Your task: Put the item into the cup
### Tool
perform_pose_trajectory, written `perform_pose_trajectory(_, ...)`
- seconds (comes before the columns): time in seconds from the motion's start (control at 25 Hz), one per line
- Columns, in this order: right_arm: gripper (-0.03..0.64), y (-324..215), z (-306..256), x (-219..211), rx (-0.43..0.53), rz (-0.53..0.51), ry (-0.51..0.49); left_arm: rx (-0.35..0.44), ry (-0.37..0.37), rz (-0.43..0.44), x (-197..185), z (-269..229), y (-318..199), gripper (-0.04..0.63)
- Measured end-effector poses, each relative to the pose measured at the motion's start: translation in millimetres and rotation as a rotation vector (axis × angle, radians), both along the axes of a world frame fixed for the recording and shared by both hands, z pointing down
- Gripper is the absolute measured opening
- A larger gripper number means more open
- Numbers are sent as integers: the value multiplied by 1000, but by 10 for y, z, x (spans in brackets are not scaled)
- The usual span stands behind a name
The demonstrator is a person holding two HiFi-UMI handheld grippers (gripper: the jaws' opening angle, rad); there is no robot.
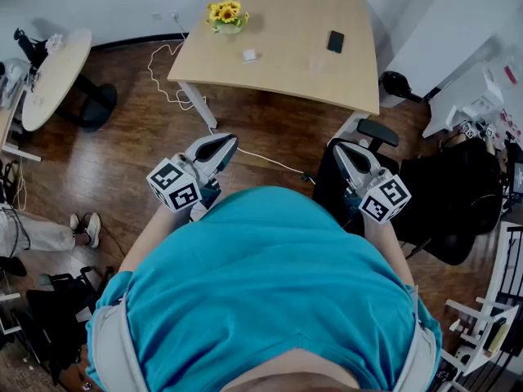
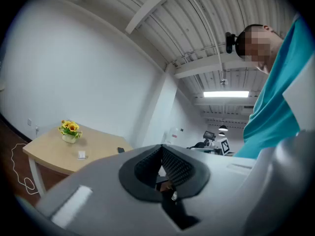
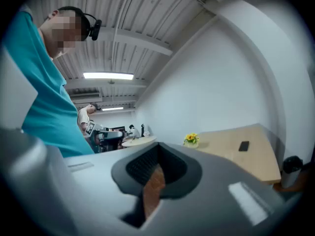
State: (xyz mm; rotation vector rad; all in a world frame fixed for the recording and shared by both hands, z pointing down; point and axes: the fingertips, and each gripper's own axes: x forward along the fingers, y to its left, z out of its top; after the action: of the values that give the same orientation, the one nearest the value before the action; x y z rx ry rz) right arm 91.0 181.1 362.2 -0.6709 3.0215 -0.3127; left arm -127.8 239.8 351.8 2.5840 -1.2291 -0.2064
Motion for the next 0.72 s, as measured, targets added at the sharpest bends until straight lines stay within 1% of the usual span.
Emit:
perform_pose_trajectory(0.24, 2, -84, 31, 349, 25, -4, 27, -4, -1, 24, 465, 75, -142, 2)
perform_pose_trajectory(0.4, 2, -167, 66, 501, 31, -16, 36, -15, -6, 21, 659, 117, -259, 3)
perform_pose_trajectory(0.56, 2, -302, 107, 539, 24, -19, 27, -38, -18, 4, 688, 191, -385, 3)
perform_pose_trajectory(0.72, 2, -435, 152, 420, 15, -28, 34, -45, -19, -10, 557, 217, -563, 5)
